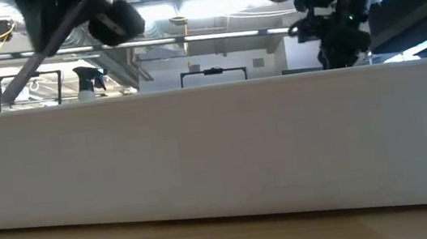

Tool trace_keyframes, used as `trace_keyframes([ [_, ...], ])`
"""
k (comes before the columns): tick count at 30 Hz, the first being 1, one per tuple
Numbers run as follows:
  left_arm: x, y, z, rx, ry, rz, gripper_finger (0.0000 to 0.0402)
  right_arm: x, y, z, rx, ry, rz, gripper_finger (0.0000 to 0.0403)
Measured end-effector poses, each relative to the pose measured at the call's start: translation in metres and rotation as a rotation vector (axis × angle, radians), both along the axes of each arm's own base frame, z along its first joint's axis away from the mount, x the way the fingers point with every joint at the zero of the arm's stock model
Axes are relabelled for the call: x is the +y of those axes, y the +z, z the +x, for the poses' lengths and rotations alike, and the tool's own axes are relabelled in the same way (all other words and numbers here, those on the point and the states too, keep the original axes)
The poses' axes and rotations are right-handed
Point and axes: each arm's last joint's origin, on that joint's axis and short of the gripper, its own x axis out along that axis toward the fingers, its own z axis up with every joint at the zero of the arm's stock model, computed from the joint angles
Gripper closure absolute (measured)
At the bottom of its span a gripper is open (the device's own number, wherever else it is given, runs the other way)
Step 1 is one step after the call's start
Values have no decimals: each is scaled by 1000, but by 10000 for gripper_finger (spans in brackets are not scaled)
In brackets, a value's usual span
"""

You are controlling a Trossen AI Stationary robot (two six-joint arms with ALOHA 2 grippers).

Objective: Sort silverware
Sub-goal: Put the purple knife into the white silverware tray

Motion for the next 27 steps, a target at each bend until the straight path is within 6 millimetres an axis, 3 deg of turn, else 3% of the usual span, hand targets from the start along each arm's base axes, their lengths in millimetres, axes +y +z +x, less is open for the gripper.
trace_keyframes([
  [4, -3, -16, 5, 78, 0, 32, 401, 3, -14, -6, 37, -30, 32, 229],
  [9, -14, -17, 9, 40, 16, -20, 401, 4, -21, -9, 48, -75, 58, 229],
  [18, -39, -13, 16, -74, -24, -173, 401, 4, -22, -9, 53, -81, 63, 229],
  [27, -55, -38, 26, -68, -79, -146, 401, 4, -21, -9, 48, -82, 61, 229],
])
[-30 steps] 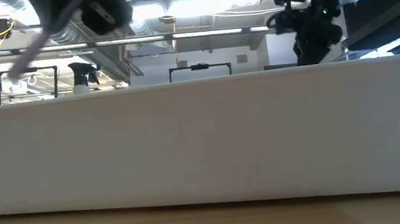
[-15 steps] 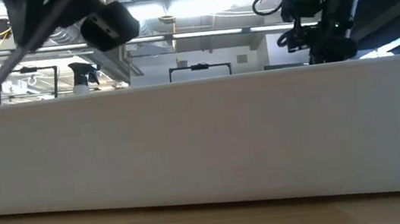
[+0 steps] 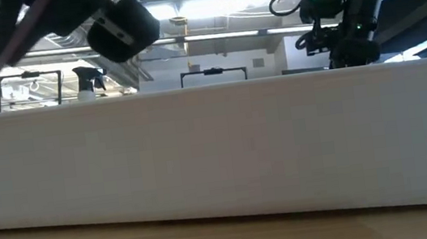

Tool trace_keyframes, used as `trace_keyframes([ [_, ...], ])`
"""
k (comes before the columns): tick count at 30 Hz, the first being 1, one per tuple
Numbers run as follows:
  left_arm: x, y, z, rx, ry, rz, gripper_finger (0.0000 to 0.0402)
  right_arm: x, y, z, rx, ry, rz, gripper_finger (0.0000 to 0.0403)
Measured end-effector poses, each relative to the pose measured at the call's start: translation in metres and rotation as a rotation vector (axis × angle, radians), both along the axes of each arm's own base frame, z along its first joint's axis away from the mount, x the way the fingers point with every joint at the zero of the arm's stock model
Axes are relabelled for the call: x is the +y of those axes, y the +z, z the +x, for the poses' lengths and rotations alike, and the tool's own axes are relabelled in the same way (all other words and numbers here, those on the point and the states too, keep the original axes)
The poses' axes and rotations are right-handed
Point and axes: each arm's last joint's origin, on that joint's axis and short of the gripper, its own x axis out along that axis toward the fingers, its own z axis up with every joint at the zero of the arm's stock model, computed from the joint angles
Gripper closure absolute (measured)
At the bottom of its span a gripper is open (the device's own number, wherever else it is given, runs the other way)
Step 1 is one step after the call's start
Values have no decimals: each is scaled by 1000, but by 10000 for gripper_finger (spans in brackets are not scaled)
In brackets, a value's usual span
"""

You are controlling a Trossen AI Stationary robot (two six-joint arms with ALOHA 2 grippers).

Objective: Sort silverware
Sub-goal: Put the purple knife into the white silverware tray

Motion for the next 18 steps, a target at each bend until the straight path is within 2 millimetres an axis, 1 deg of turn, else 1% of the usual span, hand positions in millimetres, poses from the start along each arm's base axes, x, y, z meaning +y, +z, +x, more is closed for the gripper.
trace_keyframes([
  [2, 2, 0, 1, -8, 11, 8, 401, 0, 0, 0, 2, -2, 2, 229],
  [6, 2, 1, 3, -11, 15, -34, 401, 0, 0, 0, 2, -2, 2, 229],
  [9, 1, -3, 2, -8, 9, -40, 401, 0, 0, 0, 2, -2, 2, 229],
  [13, 2, -8, 2, 7, 45, -48, 401, 0, 0, 0, 3, -2, 2, 229],
  [18, 2, -9, 2, 8, 66, -44, 401, 0, 0, 0, 3, -2, 3, 229],
])
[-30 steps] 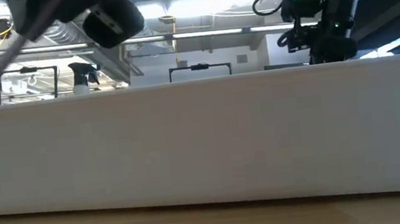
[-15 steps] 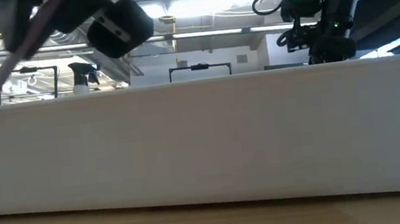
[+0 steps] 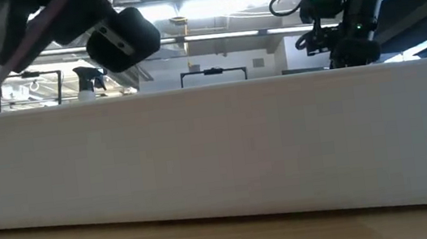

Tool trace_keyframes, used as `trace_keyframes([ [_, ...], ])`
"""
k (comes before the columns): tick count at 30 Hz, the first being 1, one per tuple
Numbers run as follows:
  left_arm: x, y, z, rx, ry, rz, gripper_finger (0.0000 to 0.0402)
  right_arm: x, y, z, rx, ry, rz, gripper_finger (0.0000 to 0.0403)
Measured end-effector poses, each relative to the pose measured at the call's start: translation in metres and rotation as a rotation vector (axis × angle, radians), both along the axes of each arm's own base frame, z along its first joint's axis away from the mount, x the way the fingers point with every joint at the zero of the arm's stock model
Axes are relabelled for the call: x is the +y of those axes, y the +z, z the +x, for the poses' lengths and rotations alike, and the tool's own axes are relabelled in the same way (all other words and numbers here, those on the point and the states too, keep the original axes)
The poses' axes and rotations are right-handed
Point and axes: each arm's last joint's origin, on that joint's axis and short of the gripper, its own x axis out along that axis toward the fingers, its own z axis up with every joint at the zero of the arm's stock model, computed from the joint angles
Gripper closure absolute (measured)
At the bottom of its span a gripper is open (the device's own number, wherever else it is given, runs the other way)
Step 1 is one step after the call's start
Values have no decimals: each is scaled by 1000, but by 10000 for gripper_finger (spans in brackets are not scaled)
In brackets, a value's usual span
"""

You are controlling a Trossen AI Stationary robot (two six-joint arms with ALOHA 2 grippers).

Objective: Sort silverware
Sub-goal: Put the purple knife into the white silverware tray

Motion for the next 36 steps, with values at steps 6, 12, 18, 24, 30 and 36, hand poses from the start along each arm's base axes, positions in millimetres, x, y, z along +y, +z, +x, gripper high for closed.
trace_keyframes([
  [6, 0, 0, 0, -1, 2, 4, 395, 0, 0, 0, -3, 0, -1, 229],
  [12, 1, 0, 1, -13, 9, 23, 345, 0, 0, 0, -4, 0, -2, 229],
  [18, 3, 0, 2, -14, 38, 24, 304, 0, 0, 0, -4, 0, -2, 229],
  [24, 11, 4, -1, 67, 134, 4, 293, 0, 0, 0, 0, -6, 4, 229],
  [30, 35, 31, -15, 3, 197, 157, 293, 4, 0, 2, -66, 14, 136, 229],
  [36, 105, 75, -23, -208, 358, 314, 293, 4, 3, 8, -158, -24, 215, 229],
])
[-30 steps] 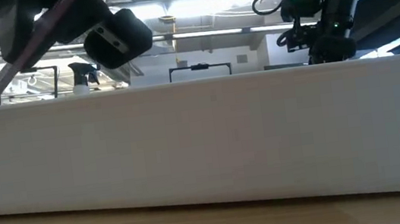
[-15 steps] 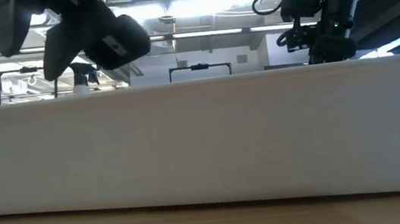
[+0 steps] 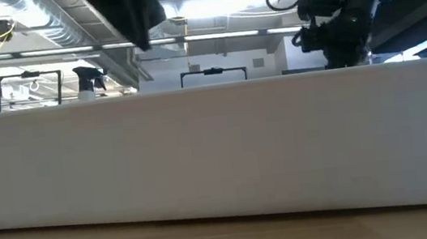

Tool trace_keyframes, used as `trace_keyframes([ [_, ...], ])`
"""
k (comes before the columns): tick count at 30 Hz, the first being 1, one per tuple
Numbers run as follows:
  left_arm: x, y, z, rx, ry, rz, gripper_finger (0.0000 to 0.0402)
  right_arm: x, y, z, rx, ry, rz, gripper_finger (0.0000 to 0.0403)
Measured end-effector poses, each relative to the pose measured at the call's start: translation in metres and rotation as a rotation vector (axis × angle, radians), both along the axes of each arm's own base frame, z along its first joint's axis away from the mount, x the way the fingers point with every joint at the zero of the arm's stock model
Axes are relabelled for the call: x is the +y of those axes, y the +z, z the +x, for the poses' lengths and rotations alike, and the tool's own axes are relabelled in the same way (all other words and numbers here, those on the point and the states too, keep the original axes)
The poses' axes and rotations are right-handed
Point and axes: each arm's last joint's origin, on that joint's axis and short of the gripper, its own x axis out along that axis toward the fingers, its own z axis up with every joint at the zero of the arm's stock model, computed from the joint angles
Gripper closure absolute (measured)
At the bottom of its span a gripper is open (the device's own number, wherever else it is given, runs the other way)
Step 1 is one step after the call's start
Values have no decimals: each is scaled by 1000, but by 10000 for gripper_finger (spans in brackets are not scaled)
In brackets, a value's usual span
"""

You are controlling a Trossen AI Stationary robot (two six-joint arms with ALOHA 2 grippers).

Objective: Sort silverware
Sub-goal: Put the purple knife into the white silverware tray

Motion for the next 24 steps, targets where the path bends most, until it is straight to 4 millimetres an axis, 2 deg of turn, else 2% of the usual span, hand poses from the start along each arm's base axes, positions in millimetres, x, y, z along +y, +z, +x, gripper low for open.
trace_keyframes([
  [5, 70, 11, -6, -29, 72, 185, 292, -3, 15, 13, -223, 19, -20, 229],
  [10, 134, 5, -13, -25, 147, 154, 292, -11, 37, 27, -483, 0, -135, 229],
  [13, 169, 1, -18, -59, 225, 110, 292, -16, 45, 38, -595, 39, -266, 229],
  [16, 197, -3, -23, -91, 246, 94, 292, -23, 37, 51, -611, 150, -402, 229],
  [18, 212, -11, -27, -71, 217, 115, 292, -28, 24, 61, -590, 199, -442, 229],
  [24, 233, -49, -38, -38, 124, 120, 292, -42, -25, 93, -602, 133, -331, 229],
])
